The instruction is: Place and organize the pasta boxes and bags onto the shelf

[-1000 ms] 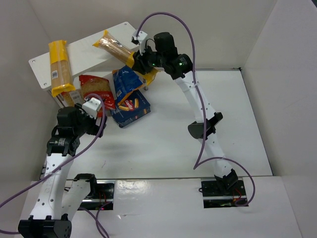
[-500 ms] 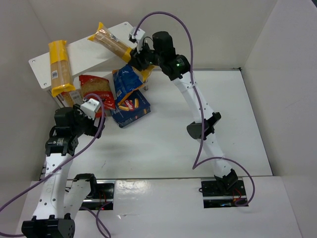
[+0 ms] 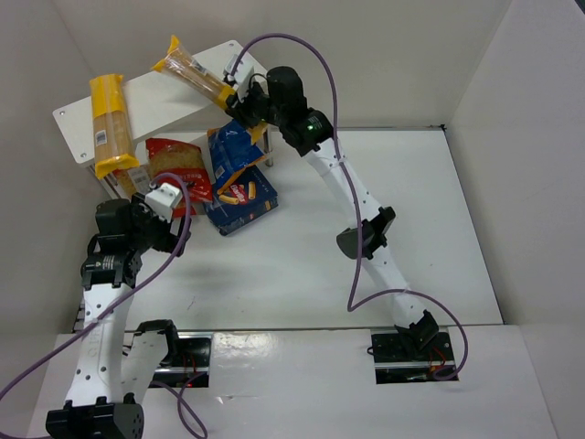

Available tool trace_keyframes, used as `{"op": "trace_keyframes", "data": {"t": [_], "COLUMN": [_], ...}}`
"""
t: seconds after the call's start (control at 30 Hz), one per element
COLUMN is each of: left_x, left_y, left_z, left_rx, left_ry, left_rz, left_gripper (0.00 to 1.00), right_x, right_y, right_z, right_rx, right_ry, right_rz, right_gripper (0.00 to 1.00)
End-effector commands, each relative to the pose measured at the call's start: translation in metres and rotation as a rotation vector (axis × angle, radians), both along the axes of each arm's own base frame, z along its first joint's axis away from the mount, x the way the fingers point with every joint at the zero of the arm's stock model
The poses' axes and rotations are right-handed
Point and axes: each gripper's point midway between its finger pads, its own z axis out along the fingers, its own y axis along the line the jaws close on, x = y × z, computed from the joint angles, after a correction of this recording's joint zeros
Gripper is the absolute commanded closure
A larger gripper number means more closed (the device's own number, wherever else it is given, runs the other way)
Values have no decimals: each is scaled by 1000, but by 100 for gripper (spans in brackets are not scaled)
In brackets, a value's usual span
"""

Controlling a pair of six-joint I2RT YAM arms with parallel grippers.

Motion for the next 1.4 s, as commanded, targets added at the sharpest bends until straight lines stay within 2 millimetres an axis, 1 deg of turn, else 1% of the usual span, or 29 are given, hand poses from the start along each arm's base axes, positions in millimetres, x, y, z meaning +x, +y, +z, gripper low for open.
{"op": "trace_keyframes", "data": {"t": [0.0,0.03,0.13,0.23,0.33,0.37,0.43,0.5,0.53,0.57,0.6,0.67,0.73,0.87,0.9,0.97,1.0,1.03,1.07,1.1,1.13,1.17,1.2,1.23,1.3,1.37], "left_x": [-1,-1,-1,-1,-1,-1,-1,-1,-1,-1,-1,-1,-1,-3,-3,-3,-3,-3,-3,-3,-3,-3,-3,-3,-3,-4], "left_y": [-5,-3,-3,-3,-3,-4,-4,-4,-4,-4,-4,-4,-4,-4,-4,-4,-4,-4,-4,-6,-6,-6,-6,-6,-6,-6], "left_z": [7,7,7,7,7,7,7,7,7,7,7,7,7,5,5,5,5,5,5,5,5,5,5,5,6,8], "left_rx": [-6,-6,-6,-6,2,-3,-3,-3,-3,-3,-3,-3,-3,-5,-5,-5,-5,-5,-5,-10,-10,-10,-10,-10,-2,-1], "left_ry": [-26,-26,-26,-26,-28,-29,-29,-29,-29,-29,-29,-29,-29,-20,-20,-20,-20,-20,-20,-21,-21,-21,-21,-21,-23,-32], "left_rz": [-39,-30,-30,-30,-35,-42,-42,-42,-42,-42,-42,-42,-42,-42,-42,-42,-42,-42,-42,-50,-50,-50,-50,-50,-55,-55], "left_gripper": [0,0,0,0,0,0,0,0,0,0,0,0,0,0,0,0,0,0,0,0,0,0,0,0,0,0], "right_x": [-7,-7,-4,-4,-4,-8,-7,-6,-6,-6,-10,-9,-8,-7,-10,-10,-11,-11,-11,-11,-11,-11,-11,-15,-18,-18], "right_y": [-12,-12,-10,-11,-11,-6,-7,-9,-9,-9,-4,-5,-6,-7,-4,-4,-7,-8,-8,-8,-8,-8,-8,-4,-7,-7], "right_z": [113,117,113,120,120,120,120,120,120,122,122,122,123,123,123,123,129,129,129,129,129,132,132,132,140,140], "right_rx": [228,237,239,255,255,257,251,252,252,258,260,260,254,249,246,246,253,247,247,242,247,255,249,251,263,263], "right_ry": [-302,-312,-315,-333,-333,-332,-340,-339,-339,-346,-345,-344,-353,-360,-365,-365,-371,-378,-378,-386,-378,-386,-394,-393,-406,-406], "right_rz": [-36,-36,-36,-46,-46,-35,-46,-55,-55,-55,-46,-55,-56,-66,-68,-68,-77,-78,-78,-79,-78,-79,-80,-71,-71,-71], "right_gripper": [100,100,100,100,100,99,95,94,92,88,84,83,71,71,54,54,54,48,48,57,97,100,100,100,100,100]}}
